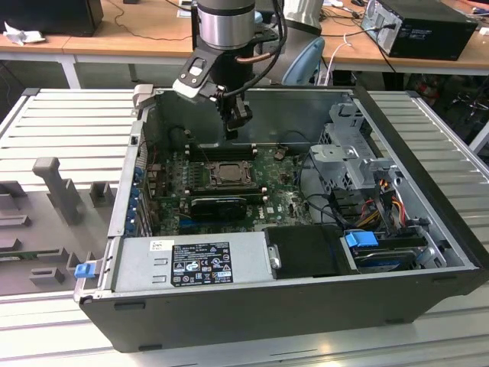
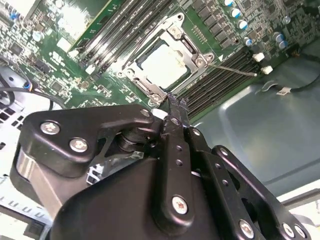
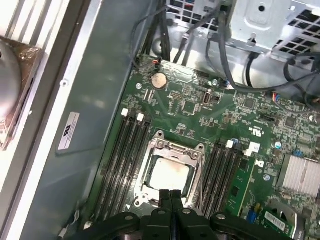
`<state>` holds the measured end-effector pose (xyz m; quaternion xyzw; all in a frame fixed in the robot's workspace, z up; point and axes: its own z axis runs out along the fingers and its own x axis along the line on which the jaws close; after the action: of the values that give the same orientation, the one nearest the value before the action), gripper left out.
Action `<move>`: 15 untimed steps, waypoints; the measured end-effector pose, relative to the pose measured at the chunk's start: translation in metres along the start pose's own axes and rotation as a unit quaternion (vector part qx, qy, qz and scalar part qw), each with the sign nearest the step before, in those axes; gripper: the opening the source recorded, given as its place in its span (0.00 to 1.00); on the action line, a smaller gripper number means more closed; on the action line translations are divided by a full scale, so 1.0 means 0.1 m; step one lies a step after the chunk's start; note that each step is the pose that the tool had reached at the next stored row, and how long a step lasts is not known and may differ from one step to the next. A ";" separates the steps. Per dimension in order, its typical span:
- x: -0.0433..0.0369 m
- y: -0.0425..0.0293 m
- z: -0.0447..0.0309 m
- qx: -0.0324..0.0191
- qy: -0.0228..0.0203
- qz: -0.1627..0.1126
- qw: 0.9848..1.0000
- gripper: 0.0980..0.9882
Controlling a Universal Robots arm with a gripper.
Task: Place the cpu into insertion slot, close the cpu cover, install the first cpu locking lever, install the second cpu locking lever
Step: 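Install the first cpu locking lever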
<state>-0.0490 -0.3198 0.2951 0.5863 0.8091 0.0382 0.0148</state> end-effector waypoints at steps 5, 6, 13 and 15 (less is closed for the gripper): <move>0.000 0.000 0.001 0.001 0.003 -0.043 0.999 0.01; 0.000 0.000 0.002 0.001 0.004 -0.050 0.999 0.01; 0.000 0.000 0.003 0.002 0.008 -0.101 0.995 0.01; 0.000 0.000 0.003 0.003 0.012 -0.157 0.988 0.01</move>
<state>-0.0490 -0.3198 0.2948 0.4519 0.8911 0.0401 0.0086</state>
